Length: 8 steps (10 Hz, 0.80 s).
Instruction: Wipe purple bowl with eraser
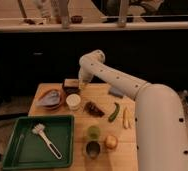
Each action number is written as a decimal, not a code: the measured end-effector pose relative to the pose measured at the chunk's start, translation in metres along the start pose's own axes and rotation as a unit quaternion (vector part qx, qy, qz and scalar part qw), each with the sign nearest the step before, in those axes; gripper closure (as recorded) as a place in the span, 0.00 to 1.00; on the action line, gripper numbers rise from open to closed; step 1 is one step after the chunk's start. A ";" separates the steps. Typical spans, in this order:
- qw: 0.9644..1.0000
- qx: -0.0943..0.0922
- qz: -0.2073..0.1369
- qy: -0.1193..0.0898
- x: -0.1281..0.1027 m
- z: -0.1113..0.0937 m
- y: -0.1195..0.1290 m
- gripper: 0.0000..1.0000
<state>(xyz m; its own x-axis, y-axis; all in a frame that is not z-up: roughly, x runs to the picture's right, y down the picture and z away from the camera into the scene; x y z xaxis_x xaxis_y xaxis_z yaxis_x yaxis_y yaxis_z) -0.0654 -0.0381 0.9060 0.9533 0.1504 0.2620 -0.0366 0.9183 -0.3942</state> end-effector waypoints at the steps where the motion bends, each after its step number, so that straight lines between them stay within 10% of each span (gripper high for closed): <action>1: 1.000 0.002 0.002 0.000 -0.001 0.004 -0.001 1.00; 8: 1.000 -0.009 0.010 0.001 -0.006 0.044 -0.002 1.00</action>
<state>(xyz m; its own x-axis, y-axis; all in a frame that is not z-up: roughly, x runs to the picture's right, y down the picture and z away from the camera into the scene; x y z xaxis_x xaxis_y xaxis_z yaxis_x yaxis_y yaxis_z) -0.0844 -0.0253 0.9438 0.9528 0.1684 0.2526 -0.0504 0.9083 -0.4152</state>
